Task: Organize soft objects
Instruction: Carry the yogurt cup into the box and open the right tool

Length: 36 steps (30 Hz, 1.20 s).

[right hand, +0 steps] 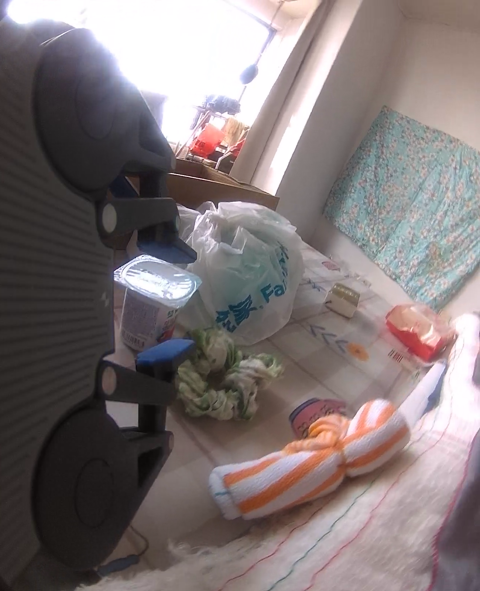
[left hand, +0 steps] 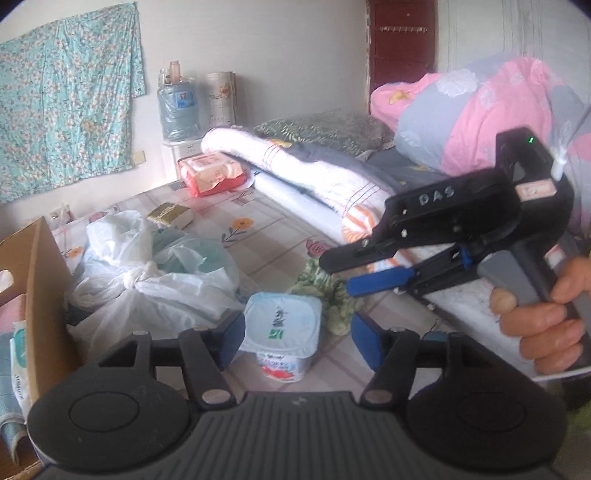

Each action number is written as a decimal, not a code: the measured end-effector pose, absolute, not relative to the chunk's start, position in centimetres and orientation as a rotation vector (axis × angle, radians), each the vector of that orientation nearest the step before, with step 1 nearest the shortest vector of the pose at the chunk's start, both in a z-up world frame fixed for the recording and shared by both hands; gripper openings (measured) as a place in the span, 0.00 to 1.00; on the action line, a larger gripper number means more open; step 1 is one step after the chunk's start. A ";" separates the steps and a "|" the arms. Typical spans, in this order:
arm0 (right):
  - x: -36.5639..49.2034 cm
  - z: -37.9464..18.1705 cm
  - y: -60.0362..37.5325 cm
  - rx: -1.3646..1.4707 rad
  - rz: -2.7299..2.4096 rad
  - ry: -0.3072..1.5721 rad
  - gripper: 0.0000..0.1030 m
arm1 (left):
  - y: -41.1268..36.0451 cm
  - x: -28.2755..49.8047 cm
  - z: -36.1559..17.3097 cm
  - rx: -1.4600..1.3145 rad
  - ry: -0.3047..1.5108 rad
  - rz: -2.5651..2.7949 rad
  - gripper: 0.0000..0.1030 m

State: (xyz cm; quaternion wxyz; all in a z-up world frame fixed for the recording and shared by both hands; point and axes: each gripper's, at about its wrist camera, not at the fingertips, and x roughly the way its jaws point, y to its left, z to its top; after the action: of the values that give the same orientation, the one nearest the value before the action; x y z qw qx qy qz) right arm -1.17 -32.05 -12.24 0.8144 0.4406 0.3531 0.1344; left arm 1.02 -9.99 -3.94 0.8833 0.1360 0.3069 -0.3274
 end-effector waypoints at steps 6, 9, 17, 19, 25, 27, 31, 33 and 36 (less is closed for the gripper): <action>1.1 -11.5 -30.6 0.828 0.325 0.787 0.44 | -9.7 2.5 -6.1 0.273 0.774 -0.641 0.64; 2.2 -11.9 -29.5 0.776 0.329 0.822 0.44 | -10.2 3.1 -6.8 0.272 0.806 -0.640 0.64; 3.8 -12.8 -28.0 0.760 0.357 0.869 0.36 | -11.4 4.4 -8.0 0.277 0.820 -0.624 0.59; 3.9 -12.8 -27.7 0.760 0.372 0.880 0.35 | -11.4 4.7 -8.0 0.261 0.833 -0.628 0.54; 3.2 -12.1 -27.6 0.763 0.371 0.886 0.34 | -11.0 4.6 -7.5 0.225 0.831 -0.636 0.48; 2.8 -11.9 -27.7 0.780 0.361 0.890 0.34 | -10.8 4.2 -7.1 0.222 0.818 -0.642 0.48; 1.7 -10.2 -27.6 0.786 0.357 0.870 0.34 | -10.2 3.4 -5.3 0.210 0.766 -0.659 0.47; 1.2 -8.7 -27.3 0.766 0.361 0.849 0.35 | -9.5 2.9 -3.8 0.195 0.732 -0.661 0.47; 0.9 -5.5 -26.3 0.716 0.385 0.814 0.36 | -8.2 2.3 -1.6 0.176 0.679 -0.649 0.48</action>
State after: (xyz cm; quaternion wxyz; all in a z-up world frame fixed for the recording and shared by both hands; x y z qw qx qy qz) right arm 0.94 -26.26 -5.52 0.8392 0.3385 0.3847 0.1819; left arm 2.27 -8.22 -1.60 0.8879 0.0845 0.3268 -0.3125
